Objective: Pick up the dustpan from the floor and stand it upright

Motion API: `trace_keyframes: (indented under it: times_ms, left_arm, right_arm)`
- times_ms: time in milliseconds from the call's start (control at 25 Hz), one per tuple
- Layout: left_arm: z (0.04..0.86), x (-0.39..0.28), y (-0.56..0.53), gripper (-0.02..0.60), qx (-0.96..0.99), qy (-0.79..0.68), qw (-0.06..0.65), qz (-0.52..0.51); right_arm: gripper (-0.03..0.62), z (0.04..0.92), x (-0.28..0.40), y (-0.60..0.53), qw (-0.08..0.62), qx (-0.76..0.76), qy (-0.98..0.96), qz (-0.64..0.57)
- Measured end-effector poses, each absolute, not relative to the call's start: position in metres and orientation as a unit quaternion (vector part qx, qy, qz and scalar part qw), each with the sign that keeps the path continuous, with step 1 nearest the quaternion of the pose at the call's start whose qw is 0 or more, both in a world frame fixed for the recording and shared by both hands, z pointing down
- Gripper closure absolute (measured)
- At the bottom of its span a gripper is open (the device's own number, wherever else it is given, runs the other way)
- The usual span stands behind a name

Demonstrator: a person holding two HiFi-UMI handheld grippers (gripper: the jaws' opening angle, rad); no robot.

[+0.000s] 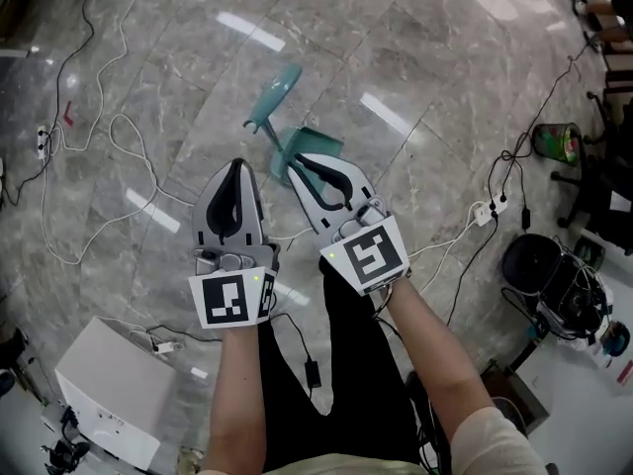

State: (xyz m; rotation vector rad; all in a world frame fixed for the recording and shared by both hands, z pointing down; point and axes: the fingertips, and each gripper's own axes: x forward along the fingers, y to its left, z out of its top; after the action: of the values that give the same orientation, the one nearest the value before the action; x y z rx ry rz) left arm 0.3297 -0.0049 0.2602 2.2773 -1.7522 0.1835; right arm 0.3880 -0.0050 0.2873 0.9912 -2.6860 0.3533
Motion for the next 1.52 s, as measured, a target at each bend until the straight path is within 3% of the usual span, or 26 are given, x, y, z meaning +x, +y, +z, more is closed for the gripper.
trace_keyframes:
  times_ms: [80,240,560,720,1000,1520]
  left_arm:
    - [0.227,0.330,0.012,0.574,0.798,-0.585,0.133,0.058]
    - [0.136,0.317,0.054,0.574,0.838,-0.532,0.115,0.048]
    - [-0.031,0.203,0.171,0.574,0.876,-0.477,0.071,0.011]
    - [-0.049,0.148,0.223,0.574,0.871,-0.484,0.069,0.058]
    - [-0.087,0.101,0.240,0.574,0.862,-0.502,0.058,0.051]
    - [-0.086,0.137,0.247,0.574,0.884,-0.461,0.058,0.048]
  right_arm:
    - [0.576,0.243,0.395,0.005,0.112,0.380,-0.911,0.112]
    - [0.576,0.152,0.397,0.051,0.116,0.454,-0.872,0.140]
    - [0.577,-0.013,0.329,0.180,0.109,0.551,-0.823,0.079]
    - [0.576,-0.063,0.305,0.223,0.091,0.585,-0.803,0.073]
    - [0.576,-0.088,0.269,0.255,0.092,0.590,-0.799,0.068]
    - [0.576,-0.096,0.273,0.267,0.087,0.623,-0.775,0.063]
